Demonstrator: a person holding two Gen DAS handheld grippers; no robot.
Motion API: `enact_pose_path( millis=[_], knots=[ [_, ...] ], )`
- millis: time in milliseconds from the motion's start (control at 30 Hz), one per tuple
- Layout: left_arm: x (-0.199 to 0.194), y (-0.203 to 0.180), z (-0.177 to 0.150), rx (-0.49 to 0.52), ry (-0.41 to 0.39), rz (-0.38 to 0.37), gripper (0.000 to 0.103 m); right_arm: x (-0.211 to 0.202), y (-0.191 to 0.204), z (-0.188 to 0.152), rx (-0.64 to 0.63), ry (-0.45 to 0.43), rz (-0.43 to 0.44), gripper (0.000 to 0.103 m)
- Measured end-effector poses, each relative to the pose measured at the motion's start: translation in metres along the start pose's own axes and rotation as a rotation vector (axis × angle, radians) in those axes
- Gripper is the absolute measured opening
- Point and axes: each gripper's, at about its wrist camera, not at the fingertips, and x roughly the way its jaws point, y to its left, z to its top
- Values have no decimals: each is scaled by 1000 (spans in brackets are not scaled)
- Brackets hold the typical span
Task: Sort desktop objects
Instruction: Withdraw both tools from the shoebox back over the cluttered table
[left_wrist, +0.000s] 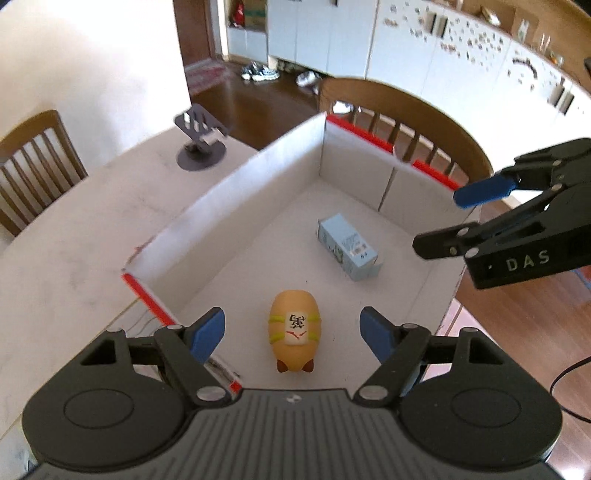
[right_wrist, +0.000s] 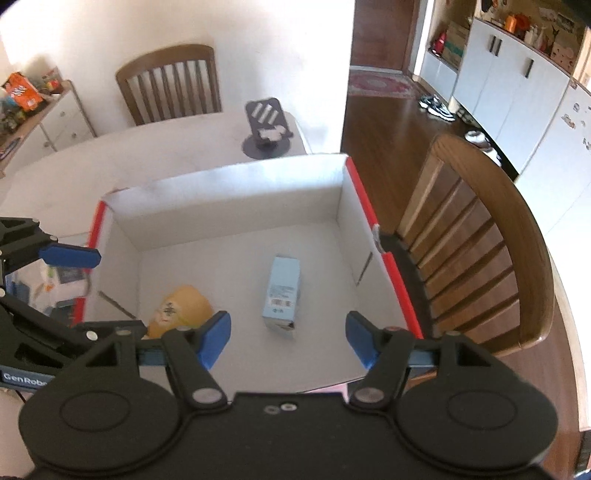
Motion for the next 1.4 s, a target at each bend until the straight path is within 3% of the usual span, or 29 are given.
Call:
enact_pose_path(
  millis=[267, 800, 1400],
  knots=[
    [-43, 4, -17, -36, -95, 11, 80, -23, 22, -5, -20, -39, 41, 68],
    [-101, 26, -69, -44, -205, -22, 80, -66, 83, -32, 6, -108, 63, 68],
    [-139, 96, -148, -152, -226, -12, 84, -72, 176, -69, 1, -149, 103, 70]
  ],
)
